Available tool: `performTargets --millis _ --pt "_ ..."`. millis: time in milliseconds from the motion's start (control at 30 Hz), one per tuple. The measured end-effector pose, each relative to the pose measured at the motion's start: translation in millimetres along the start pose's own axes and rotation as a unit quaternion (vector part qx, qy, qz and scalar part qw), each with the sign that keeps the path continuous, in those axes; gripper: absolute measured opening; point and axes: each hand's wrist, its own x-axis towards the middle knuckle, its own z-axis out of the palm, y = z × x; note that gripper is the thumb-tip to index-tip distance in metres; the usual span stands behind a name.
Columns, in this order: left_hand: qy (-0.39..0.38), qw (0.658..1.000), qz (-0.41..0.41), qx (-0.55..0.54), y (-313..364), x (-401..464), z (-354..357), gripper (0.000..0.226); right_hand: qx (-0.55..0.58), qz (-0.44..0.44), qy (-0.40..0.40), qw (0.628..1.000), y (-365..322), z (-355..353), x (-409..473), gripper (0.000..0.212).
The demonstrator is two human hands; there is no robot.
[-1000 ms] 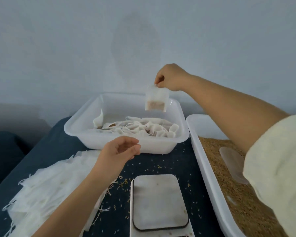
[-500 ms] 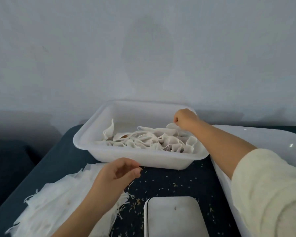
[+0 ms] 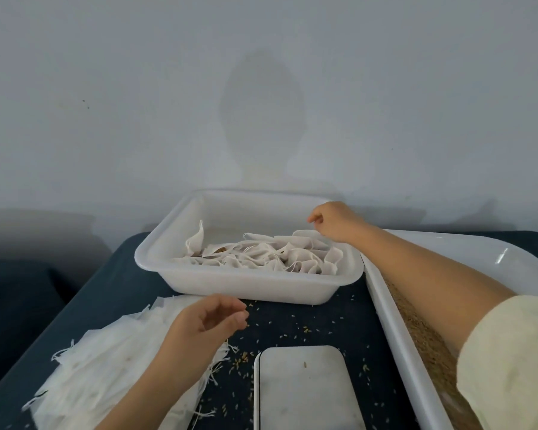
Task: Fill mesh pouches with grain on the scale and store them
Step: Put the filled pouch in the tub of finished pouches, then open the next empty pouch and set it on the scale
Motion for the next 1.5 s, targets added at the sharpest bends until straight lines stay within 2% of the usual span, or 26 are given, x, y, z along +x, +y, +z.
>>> performTargets --millis 200,300,433,533,667,833,933,1033,1133,1233,1300,1400,1500 --pt "-0.015 0.997 0.002 0.070 -3.1 -30.3 -1.1 0.018 0.065 -0.080 0.002 0.995 -44.2 -21.0 -53.2 0.025" --pt "-0.024 0.993 0.006 0.112 -7.1 -48.2 -4.3 0.020 0.079 -0.134 -0.024 0.988 -74.2 -20.6 -84.3 0.022" --pt "-0.015 0.983 0.025 0.182 -11.4 -68.3 -13.3 0.024 0.041 -0.197 -0.080 0.976 -114.1 -6.2 -120.2 0.022" --pt "0.006 0.959 0.069 0.273 -17.3 -84.6 -23.0 0.024 0.027 -0.222 -0.122 0.967 -137.9 10.6 -139.6 0.021" --pt "0.062 0.915 0.099 0.385 -33.0 -99.5 -37.6 0.019 0.025 -0.208 -0.182 0.961 -160.3 36.3 -150.7 0.025" --pt "0.104 0.876 0.068 0.465 -55.4 -102.9 -57.6 0.040 -0.015 -0.206 -0.221 0.953 -180.9 67.5 -149.2 0.043" --pt "0.104 0.866 0.055 0.486 -63.2 -102.8 -64.1 0.046 -0.054 -0.213 -0.236 0.947 -189.7 87.6 -145.8 0.052" --pt "0.114 0.865 0.061 0.484 -66.1 -103.2 -66.4 0.045 -0.051 -0.209 -0.235 0.948 -195.8 102.2 -143.1 0.051" --pt "0.135 0.868 0.074 0.473 -67.4 -99.6 -71.3 0.039 0.011 -0.210 -0.228 0.951 -201.2 109.0 -143.7 0.043" --pt "0.127 0.861 0.075 0.487 -69.9 -92.5 -78.5 0.027 0.020 -0.245 -0.199 0.949 -206.3 112.3 -145.9 0.036" --pt "0.125 0.859 0.073 0.491 -70.5 -87.5 -81.0 0.019 0.016 -0.263 -0.207 0.942 -208.3 114.2 -146.9 0.039" --pt "0.139 0.869 0.063 0.472 -70.4 -80.5 -82.4 0.020 0.005 -0.277 -0.215 0.936 -209.2 115.8 -148.1 0.044" --pt "0.168 0.886 0.051 0.429 -70.9 -74.4 -82.6 0.020 0.019 -0.281 -0.193 0.940 -209.5 116.0 -150.7 0.032"
